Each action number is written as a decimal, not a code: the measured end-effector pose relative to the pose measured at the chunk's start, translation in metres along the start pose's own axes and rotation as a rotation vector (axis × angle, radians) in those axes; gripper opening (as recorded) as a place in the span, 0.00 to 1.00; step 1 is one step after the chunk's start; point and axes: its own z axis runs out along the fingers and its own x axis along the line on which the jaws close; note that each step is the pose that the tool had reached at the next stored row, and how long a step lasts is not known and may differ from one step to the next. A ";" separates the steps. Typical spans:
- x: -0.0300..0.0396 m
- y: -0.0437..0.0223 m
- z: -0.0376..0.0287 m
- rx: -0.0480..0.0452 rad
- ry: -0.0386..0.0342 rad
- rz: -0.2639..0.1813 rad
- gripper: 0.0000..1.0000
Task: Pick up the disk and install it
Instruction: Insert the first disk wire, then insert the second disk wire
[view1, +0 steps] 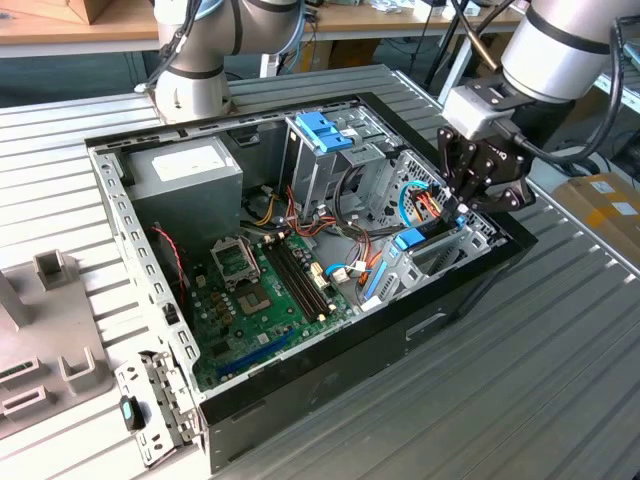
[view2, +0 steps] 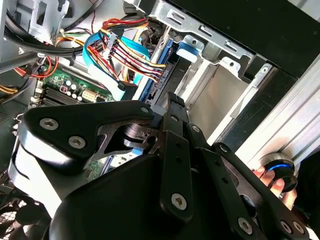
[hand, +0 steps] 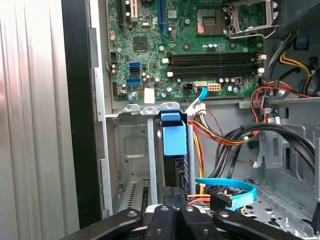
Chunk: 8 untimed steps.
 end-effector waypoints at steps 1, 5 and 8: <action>0.0000 0.0003 0.0000 0.0000 0.0000 0.000 0.10; 0.0001 0.0019 -0.0001 0.0000 0.0000 0.000 0.10; 0.0001 0.0030 -0.0002 0.0000 0.0000 0.000 0.10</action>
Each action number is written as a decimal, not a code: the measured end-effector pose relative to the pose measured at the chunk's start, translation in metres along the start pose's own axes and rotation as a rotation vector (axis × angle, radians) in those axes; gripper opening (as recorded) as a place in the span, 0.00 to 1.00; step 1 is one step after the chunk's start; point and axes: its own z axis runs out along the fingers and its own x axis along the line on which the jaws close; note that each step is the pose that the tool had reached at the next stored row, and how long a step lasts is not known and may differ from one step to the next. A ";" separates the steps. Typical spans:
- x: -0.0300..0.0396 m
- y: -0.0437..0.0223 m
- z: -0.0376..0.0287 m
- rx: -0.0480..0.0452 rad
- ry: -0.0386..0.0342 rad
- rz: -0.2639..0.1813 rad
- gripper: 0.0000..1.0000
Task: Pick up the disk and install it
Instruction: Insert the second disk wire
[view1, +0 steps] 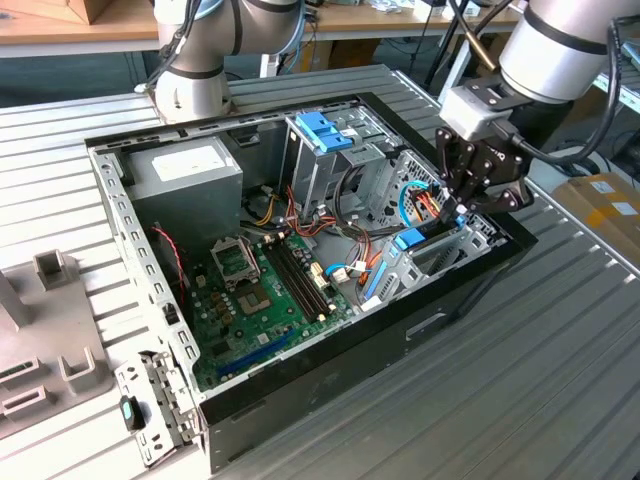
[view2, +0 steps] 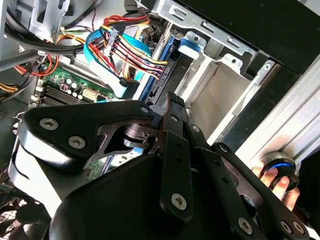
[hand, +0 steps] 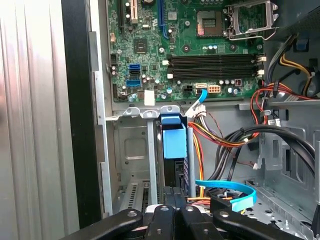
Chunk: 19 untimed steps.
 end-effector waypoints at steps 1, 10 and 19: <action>0.0000 0.0004 0.0000 0.0000 0.0000 0.000 0.10; 0.0001 0.0030 -0.0002 0.0000 0.0000 0.000 0.29; -0.0040 0.0050 0.0002 0.0000 -0.0008 0.000 0.42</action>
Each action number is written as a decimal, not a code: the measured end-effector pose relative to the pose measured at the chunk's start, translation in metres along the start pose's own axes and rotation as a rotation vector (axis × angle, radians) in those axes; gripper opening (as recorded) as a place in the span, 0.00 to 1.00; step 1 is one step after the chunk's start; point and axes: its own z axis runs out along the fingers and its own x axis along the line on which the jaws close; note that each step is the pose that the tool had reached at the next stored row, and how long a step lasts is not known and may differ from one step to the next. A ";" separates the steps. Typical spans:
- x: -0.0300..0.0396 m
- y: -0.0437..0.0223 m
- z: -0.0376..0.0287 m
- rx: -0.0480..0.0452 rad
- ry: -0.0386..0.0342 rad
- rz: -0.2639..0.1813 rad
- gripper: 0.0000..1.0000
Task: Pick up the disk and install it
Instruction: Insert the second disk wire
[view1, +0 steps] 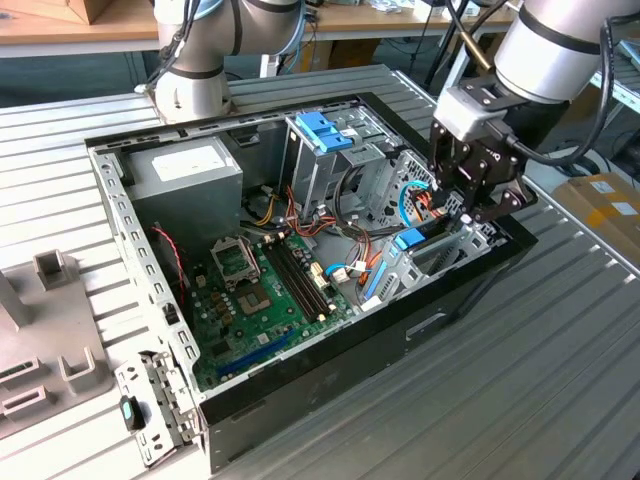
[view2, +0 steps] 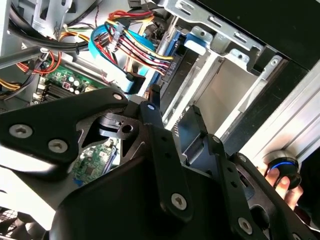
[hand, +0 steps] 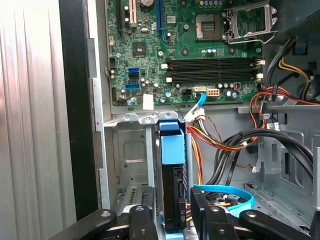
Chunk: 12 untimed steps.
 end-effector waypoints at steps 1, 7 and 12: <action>-0.0031 0.0001 0.0002 0.0000 0.0001 0.000 0.42; -0.0037 0.0106 -0.0002 0.0000 -0.0009 0.000 0.42; -0.0063 0.0203 -0.0006 -0.0001 -0.0019 0.000 0.42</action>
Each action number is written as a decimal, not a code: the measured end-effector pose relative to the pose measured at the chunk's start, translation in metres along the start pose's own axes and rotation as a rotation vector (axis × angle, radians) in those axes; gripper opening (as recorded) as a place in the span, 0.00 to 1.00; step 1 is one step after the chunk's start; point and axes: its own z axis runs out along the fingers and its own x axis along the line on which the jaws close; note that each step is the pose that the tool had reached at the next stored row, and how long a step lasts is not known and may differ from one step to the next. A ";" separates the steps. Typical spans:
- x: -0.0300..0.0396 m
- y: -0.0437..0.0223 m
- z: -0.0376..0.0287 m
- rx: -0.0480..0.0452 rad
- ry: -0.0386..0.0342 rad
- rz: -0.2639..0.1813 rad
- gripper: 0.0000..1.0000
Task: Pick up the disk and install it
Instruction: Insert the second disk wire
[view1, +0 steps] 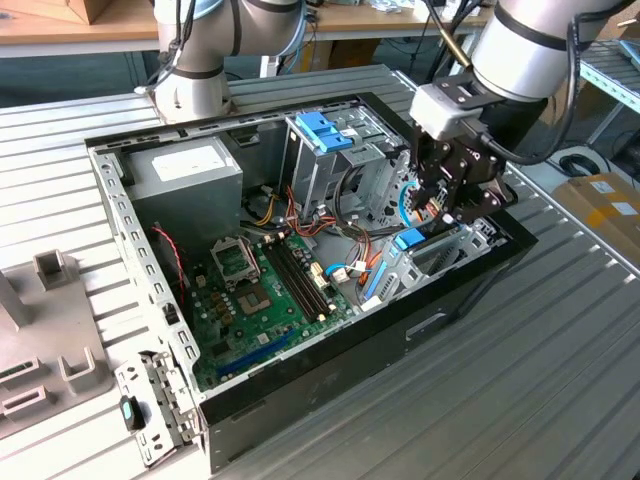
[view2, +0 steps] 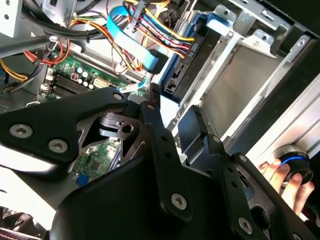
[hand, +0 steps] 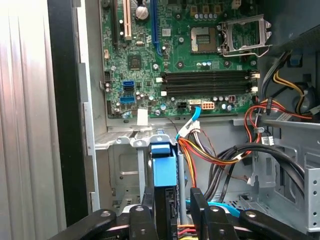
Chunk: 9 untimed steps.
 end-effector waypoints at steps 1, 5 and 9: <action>-0.0022 0.0001 0.0000 0.0000 0.0002 0.000 0.42; -0.0113 0.0005 0.0003 0.0000 0.0000 0.000 0.42; -0.0231 0.0010 0.0006 -0.0001 0.0017 -0.002 0.42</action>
